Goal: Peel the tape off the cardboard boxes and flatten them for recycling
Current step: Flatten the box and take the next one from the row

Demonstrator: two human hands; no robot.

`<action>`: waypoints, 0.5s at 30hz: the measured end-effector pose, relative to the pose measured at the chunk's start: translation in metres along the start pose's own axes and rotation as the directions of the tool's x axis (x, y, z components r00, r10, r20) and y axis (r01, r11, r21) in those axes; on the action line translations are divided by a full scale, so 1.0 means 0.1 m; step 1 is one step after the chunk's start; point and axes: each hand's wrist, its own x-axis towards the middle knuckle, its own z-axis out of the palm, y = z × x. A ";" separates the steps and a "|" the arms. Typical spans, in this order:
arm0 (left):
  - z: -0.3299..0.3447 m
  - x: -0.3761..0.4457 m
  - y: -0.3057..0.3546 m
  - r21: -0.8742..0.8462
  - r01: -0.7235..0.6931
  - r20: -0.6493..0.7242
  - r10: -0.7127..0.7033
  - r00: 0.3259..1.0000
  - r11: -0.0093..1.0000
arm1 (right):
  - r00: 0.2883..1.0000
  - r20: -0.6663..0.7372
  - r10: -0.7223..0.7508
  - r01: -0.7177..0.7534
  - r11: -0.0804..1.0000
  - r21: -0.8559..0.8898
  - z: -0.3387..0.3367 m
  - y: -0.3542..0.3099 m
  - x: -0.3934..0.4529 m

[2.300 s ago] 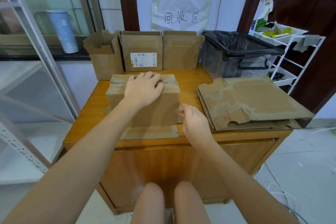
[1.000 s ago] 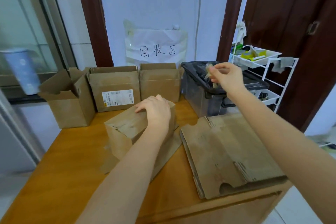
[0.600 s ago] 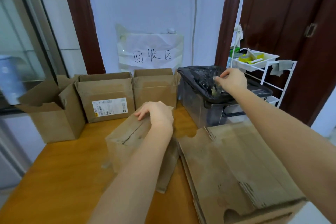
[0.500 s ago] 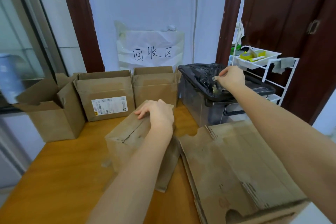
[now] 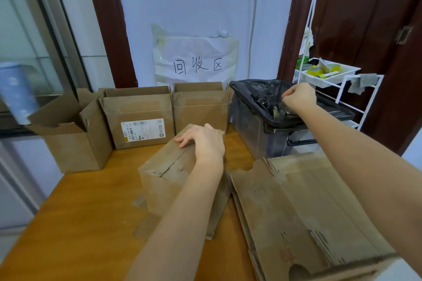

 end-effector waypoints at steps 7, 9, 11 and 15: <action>0.00 -0.12 -0.09 0.058 -0.086 -0.121 0.093 0.988 0.995 | 0.989 -0.058 -0.136 0.132 0.989 -0.059 -0.13 -0.16 -0.17; 0.03 -0.19 -0.17 0.050 -0.117 -0.157 0.124 0.980 0.992 | 0.984 -0.055 -0.167 0.163 0.984 -0.068 -0.17 -0.24 -0.27; 0.07 -0.28 -0.26 0.033 -0.150 -0.183 0.154 0.971 0.988 | 0.981 -0.043 -0.191 0.189 0.980 -0.056 -0.20 -0.34 -0.39; 0.19 -0.50 -0.46 -0.041 -0.193 -0.258 0.176 0.950 0.980 | 0.967 0.010 -0.255 0.255 0.966 -0.031 -0.21 -0.55 -0.80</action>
